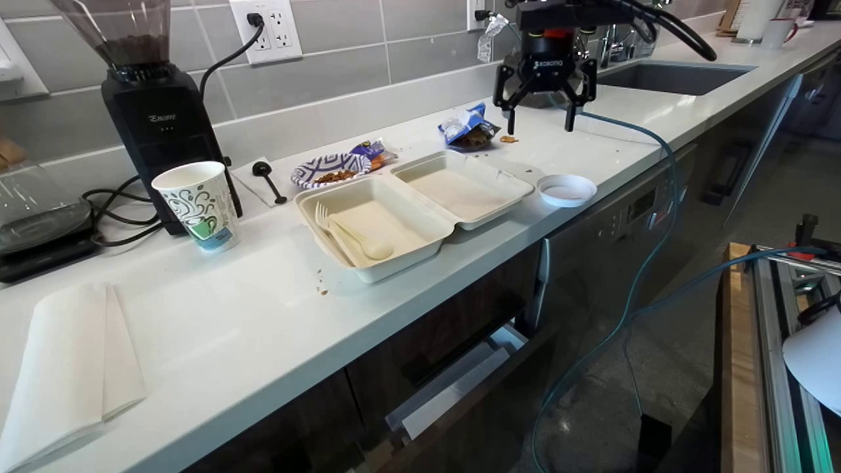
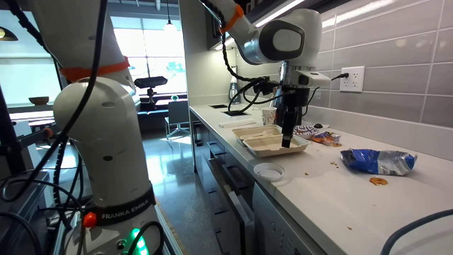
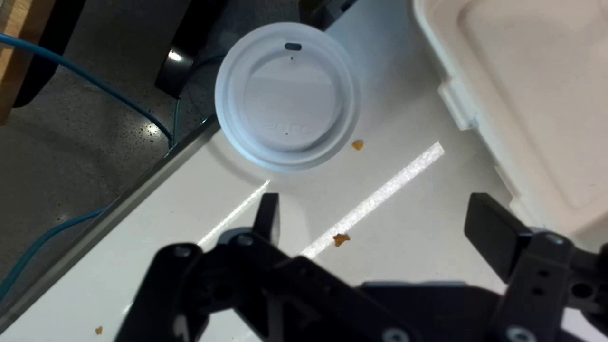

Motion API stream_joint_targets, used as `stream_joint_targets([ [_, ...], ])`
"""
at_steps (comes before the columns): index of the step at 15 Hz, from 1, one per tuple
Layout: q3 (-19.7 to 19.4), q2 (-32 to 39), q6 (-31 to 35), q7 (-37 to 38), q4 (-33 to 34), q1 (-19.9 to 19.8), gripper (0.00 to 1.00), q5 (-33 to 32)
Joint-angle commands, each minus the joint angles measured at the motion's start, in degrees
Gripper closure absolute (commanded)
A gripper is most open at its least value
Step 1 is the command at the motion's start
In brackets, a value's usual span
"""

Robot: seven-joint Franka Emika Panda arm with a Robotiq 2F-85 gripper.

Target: Close the takeaway pack

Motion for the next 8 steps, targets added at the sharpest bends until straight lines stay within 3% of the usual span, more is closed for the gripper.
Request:
stream_joint_targets([
  [1, -1.13, 1.52, 0.22, 3.4, 0.46, 0.79, 0.0, -0.83],
  [8, -3.92, 4.71, 5.8, 9.18, 0.02, 1.19, 0.0, 5.92],
])
